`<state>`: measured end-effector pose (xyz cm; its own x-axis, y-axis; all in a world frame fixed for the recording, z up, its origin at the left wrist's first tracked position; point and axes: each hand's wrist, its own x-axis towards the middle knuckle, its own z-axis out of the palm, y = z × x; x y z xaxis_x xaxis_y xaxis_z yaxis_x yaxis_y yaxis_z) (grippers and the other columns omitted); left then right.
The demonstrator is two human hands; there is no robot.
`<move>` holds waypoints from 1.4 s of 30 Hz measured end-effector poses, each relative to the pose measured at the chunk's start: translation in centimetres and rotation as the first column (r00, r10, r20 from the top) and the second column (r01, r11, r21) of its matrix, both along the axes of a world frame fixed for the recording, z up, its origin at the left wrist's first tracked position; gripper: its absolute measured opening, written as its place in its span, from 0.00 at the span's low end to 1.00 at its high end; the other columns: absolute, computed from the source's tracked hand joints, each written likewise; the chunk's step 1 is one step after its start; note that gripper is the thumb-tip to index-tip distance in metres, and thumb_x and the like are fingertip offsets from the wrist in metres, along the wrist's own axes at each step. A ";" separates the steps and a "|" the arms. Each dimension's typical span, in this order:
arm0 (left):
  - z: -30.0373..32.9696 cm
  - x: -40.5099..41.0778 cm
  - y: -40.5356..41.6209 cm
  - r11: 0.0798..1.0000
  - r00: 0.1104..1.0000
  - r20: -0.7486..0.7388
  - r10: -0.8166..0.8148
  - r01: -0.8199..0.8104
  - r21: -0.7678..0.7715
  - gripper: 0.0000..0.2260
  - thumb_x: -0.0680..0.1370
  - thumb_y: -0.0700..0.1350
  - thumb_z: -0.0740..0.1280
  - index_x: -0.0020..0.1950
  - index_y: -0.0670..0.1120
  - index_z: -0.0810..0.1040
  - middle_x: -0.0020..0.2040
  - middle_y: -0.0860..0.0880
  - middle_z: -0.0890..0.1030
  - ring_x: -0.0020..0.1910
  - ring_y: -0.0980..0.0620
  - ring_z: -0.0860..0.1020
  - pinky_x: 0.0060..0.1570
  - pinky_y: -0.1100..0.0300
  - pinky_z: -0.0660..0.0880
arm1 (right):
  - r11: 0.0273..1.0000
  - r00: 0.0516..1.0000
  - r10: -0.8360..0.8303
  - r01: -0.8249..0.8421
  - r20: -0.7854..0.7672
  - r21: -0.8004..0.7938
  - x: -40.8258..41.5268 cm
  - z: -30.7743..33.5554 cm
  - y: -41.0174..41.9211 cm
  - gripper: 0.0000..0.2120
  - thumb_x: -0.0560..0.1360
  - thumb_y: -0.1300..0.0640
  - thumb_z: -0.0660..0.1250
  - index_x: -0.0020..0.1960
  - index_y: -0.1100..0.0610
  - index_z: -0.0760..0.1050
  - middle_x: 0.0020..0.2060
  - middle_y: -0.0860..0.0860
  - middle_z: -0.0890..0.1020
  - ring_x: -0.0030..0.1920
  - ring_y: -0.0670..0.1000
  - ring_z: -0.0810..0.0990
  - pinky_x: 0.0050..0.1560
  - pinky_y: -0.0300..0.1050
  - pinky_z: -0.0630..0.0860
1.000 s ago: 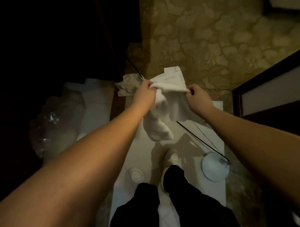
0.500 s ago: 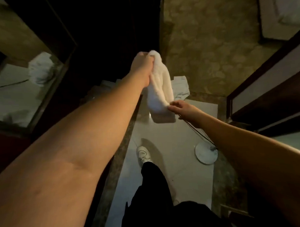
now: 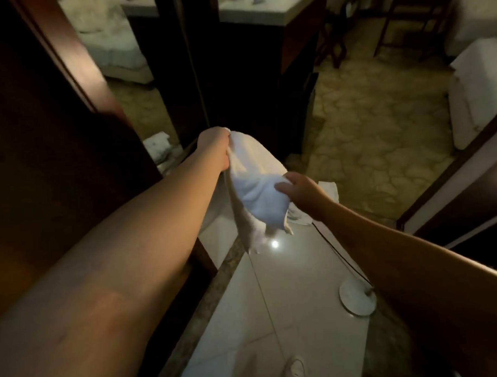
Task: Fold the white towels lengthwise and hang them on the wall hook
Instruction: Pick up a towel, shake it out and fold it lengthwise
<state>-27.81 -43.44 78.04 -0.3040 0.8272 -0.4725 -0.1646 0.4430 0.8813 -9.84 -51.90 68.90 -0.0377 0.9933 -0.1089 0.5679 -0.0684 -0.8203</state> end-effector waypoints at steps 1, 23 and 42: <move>0.6 -1.2 -1.5 1.000 1.000 -0.017 -0.026 0.026 0.003 0.15 0.82 0.43 0.64 0.67 0.39 0.76 0.53 0.44 0.80 0.53 0.46 0.79 0.53 0.56 0.75 | 0.998 1.000 0.008 -0.006 -0.027 0.058 -1.4 1.7 -0.8 0.08 0.81 0.55 0.66 0.52 0.59 0.79 0.47 0.58 0.82 0.49 0.57 0.80 0.51 0.50 0.74; 6.7 -23.6 -40.7 0.840 0.641 -0.733 -0.225 0.509 0.187 0.05 0.81 0.54 0.66 0.48 0.57 0.81 0.44 0.55 0.82 0.44 0.55 0.80 0.40 0.60 0.74 | 0.992 0.879 0.017 0.045 -0.476 0.118 -24.8 15.7 -24.1 0.17 0.79 0.45 0.66 0.62 0.54 0.75 0.53 0.53 0.82 0.52 0.53 0.82 0.53 0.52 0.80; 20.0 -28.3 -48.0 0.908 -0.011 -1.000 0.004 0.419 -0.001 0.04 0.82 0.48 0.62 0.50 0.50 0.74 0.44 0.51 0.77 0.40 0.54 0.74 0.35 0.59 0.68 | 0.738 0.686 0.247 -0.591 0.685 0.326 -23.5 21.9 -26.1 0.05 0.77 0.54 0.68 0.47 0.55 0.73 0.45 0.51 0.74 0.43 0.53 0.74 0.39 0.47 0.67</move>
<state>-56.15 -91.48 98.04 -0.0792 0.9478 0.3088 0.9876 0.0325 0.1536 -33.36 -78.01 90.84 -0.5666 0.7922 0.2268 0.7783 0.6049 -0.1685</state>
